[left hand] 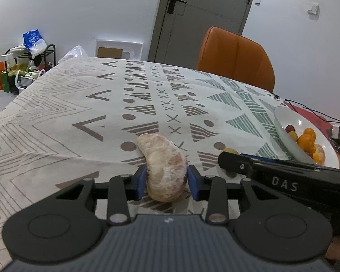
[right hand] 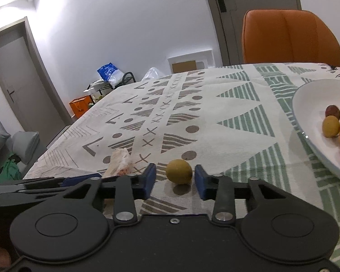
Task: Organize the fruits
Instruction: 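Grasp a large pomelo segment with the left gripper while the right gripper grasps a yellow-green fruit, then carry the pomelo segment and yellow-green fruit into the white bowl and open both grippers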
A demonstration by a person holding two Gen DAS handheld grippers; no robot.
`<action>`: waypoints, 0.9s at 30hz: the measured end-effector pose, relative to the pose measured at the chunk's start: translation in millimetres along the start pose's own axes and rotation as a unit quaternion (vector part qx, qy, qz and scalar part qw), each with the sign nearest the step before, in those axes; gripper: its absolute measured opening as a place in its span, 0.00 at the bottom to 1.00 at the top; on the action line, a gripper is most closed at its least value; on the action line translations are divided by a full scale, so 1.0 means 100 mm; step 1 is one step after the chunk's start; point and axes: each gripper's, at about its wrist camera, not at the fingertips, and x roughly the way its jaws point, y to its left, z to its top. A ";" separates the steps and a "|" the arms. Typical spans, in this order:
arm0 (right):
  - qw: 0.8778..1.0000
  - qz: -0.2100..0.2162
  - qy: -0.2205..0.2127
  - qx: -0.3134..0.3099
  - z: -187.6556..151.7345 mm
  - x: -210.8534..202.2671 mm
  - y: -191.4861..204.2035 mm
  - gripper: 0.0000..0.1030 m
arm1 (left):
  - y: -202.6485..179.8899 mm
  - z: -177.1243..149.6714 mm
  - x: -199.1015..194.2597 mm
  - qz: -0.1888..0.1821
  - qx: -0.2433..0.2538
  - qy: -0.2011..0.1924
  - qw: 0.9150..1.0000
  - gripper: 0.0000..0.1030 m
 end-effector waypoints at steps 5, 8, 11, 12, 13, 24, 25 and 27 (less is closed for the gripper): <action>1.000 0.004 0.002 0.006 -0.02 -0.02 -0.03 0.24 | -0.03 0.02 0.02 0.013 0.010 -0.006 1.000 0.40; 1.000 0.001 -0.003 0.009 -0.03 -0.08 -0.07 0.24 | -0.07 0.04 0.09 0.020 0.014 0.000 1.000 0.43; 1.000 -0.006 -0.007 0.014 -0.03 -0.15 -0.15 0.24 | -0.12 0.04 0.14 0.034 0.026 -0.005 0.999 0.45; 1.000 -0.009 -0.009 0.017 -0.04 -0.18 -0.17 0.24 | -0.14 0.04 0.16 0.039 0.027 -0.007 0.999 0.45; 1.000 -0.012 -0.013 0.022 -0.04 -0.21 -0.21 0.24 | -0.15 0.05 0.18 0.044 0.029 -0.008 0.999 0.45; 0.997 -0.025 -0.044 0.055 -0.08 -0.49 -0.52 0.24 | -0.35 0.12 0.14 0.042 0.035 -0.022 0.998 0.36; 0.997 -0.025 -0.047 0.057 -0.07 -0.51 -0.54 0.24 | -0.38 0.13 0.13 0.037 0.036 -0.024 0.998 0.36; 0.996 -0.026 -0.055 0.061 -0.07 -0.58 -0.59 0.24 | -0.46 0.15 0.10 0.029 0.041 -0.028 0.998 0.36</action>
